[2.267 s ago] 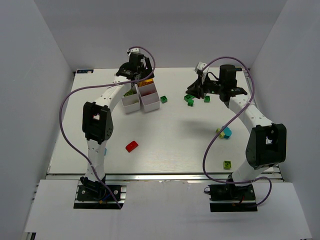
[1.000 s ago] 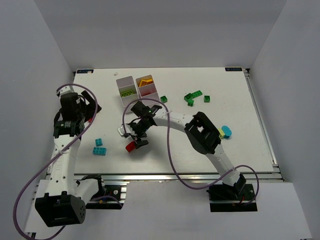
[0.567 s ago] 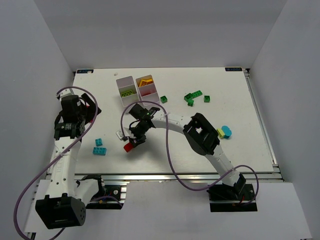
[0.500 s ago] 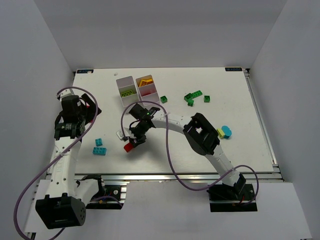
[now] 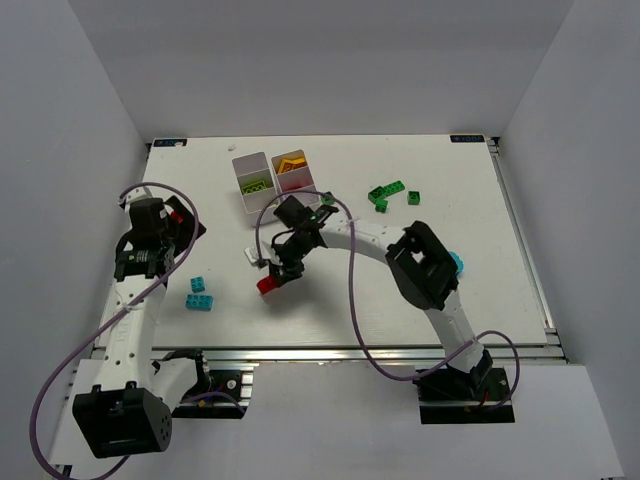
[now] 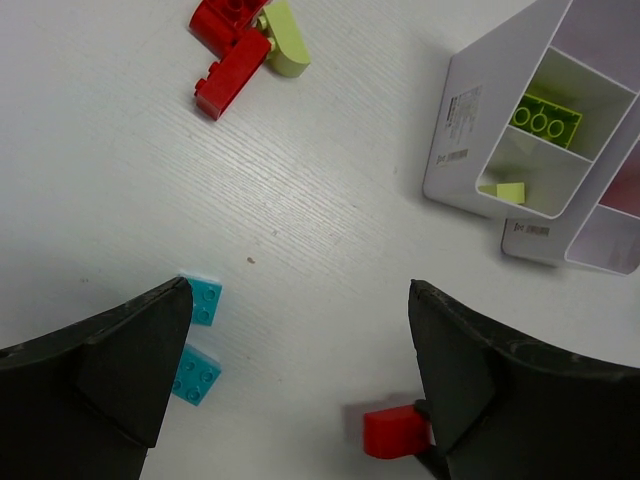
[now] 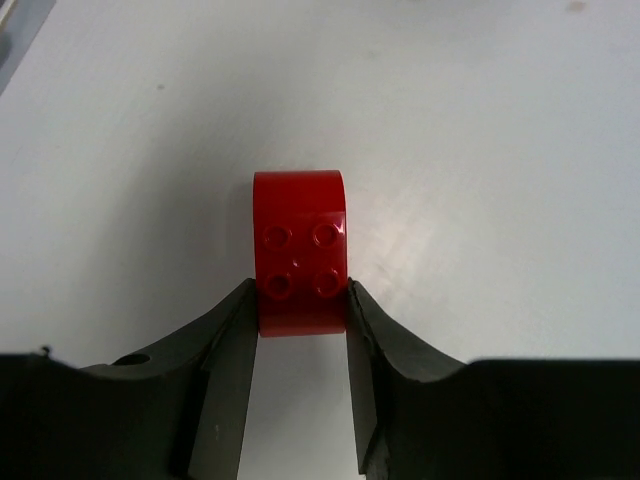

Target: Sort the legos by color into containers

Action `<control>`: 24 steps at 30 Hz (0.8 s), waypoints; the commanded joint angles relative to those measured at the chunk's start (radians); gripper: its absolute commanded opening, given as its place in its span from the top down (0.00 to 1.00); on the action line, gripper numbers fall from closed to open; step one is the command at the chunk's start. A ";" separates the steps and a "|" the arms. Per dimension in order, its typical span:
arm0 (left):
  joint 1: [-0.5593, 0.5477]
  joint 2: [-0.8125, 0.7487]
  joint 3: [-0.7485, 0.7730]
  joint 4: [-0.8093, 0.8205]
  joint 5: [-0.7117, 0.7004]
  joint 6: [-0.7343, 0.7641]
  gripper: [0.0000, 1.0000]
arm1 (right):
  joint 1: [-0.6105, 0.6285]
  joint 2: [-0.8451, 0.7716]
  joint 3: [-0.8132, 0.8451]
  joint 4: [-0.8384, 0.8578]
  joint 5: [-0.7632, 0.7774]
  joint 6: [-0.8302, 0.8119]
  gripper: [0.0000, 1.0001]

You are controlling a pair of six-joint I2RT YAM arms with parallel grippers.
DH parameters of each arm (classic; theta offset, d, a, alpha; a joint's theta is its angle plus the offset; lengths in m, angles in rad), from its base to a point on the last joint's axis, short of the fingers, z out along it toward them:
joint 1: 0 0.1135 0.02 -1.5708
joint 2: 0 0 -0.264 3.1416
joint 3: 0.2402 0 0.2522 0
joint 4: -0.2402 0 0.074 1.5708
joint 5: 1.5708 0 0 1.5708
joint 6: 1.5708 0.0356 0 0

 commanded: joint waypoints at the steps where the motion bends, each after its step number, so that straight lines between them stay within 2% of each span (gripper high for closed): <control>1: 0.006 -0.024 -0.033 0.027 0.015 -0.014 0.02 | -0.061 -0.147 -0.032 0.149 -0.037 0.132 1.00; 7: 0.006 -0.016 -0.062 0.058 0.033 -0.028 0.02 | -0.162 -0.244 -0.063 0.312 -0.031 0.257 1.00; 14: 0.006 -0.008 -0.079 0.073 0.041 -0.033 0.02 | -0.240 -0.281 -0.049 0.463 0.053 0.314 1.00; 24: 0.006 -0.019 -0.120 0.084 0.042 -0.039 0.02 | -0.312 -0.206 0.040 0.593 0.199 0.263 1.00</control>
